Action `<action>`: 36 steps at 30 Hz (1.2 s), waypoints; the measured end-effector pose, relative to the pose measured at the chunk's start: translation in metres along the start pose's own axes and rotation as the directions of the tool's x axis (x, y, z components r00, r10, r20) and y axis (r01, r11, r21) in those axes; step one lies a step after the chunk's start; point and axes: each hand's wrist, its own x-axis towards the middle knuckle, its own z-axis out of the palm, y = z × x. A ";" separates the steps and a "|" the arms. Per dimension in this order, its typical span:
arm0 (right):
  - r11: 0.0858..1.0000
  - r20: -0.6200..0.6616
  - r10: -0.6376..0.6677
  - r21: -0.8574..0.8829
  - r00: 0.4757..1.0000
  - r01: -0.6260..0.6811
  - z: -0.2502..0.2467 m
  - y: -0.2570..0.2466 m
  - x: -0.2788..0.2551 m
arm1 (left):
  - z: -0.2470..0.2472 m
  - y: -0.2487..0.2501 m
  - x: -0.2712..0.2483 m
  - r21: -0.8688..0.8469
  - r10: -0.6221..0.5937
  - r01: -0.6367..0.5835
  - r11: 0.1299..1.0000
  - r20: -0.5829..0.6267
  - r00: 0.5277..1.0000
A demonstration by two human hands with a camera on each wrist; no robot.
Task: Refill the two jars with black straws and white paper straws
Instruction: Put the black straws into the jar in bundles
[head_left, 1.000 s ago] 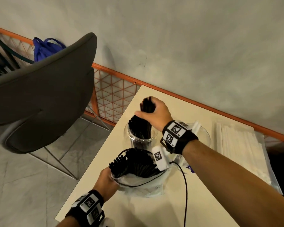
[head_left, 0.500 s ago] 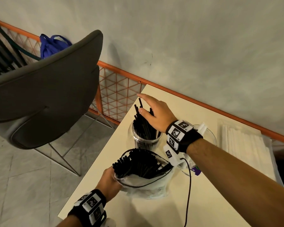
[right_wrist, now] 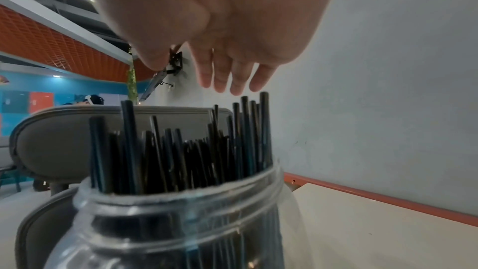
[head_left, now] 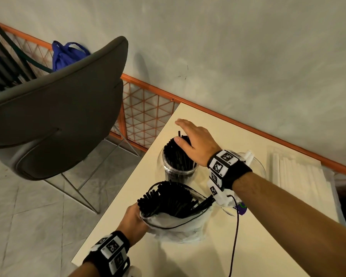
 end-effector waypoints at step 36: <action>0.975 0.064 0.122 0.179 0.990 -0.132 -0.014 -0.004 -0.022 | 0.000 0.003 -0.004 0.123 0.041 -0.039 0.992 -0.019 0.999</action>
